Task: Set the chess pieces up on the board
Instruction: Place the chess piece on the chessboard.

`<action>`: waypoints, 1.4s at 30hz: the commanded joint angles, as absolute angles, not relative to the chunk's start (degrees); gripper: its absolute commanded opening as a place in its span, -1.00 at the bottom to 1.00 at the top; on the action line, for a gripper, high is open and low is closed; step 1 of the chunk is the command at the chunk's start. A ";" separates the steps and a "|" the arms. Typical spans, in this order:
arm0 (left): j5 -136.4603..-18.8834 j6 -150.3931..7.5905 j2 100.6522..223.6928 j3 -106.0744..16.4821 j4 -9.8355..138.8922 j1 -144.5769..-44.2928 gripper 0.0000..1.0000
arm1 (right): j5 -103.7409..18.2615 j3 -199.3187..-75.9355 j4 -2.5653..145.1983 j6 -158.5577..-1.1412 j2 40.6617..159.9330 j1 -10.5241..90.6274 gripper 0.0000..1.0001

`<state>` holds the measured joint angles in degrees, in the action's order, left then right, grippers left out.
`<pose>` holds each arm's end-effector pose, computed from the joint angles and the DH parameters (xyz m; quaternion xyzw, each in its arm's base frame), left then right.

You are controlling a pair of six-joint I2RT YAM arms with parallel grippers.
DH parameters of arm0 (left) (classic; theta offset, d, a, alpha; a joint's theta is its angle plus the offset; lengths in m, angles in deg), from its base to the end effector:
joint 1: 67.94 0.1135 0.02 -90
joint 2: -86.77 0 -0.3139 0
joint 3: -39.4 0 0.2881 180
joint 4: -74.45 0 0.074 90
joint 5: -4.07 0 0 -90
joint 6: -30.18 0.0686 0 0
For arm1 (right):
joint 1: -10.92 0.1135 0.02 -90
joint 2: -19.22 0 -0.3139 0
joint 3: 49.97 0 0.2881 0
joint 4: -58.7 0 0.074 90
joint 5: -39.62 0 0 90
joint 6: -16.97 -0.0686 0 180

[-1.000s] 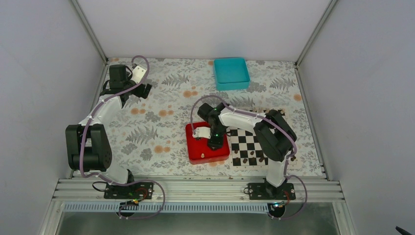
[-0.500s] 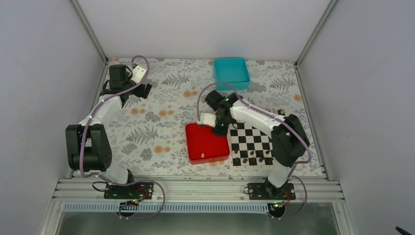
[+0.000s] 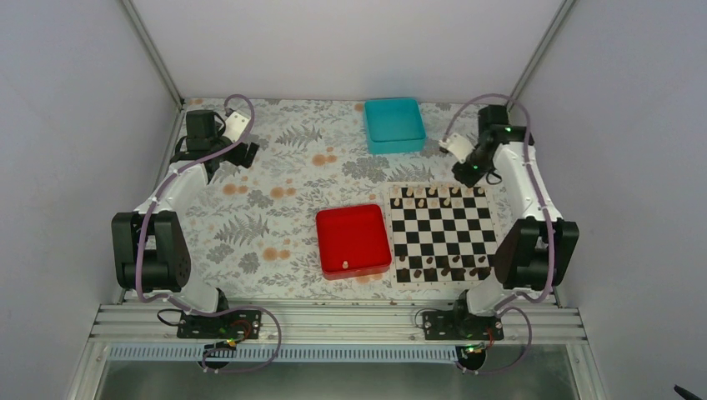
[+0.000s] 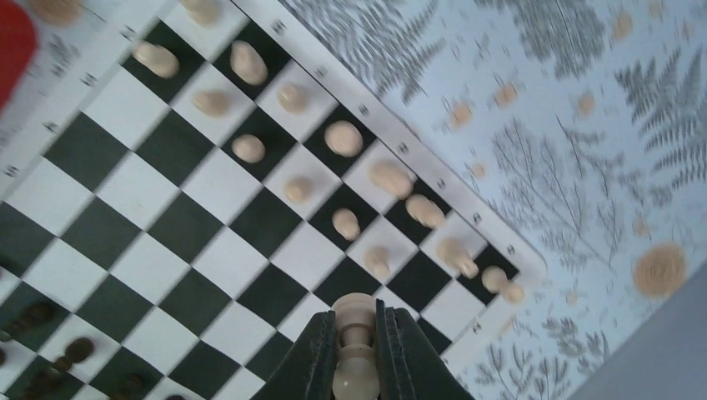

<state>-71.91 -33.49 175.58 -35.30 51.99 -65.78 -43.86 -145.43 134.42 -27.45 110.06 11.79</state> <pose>0.4061 -0.0013 0.2734 0.2393 0.8554 0.0041 0.4593 0.3577 0.0132 0.3161 -0.3969 0.9013 -0.0105 0.1729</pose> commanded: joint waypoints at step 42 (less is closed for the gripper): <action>-71.21 -33.53 175.54 -35.95 52.31 -65.47 1.00 | -41.11 -143.46 124.68 -21.84 133.72 -5.56 -0.75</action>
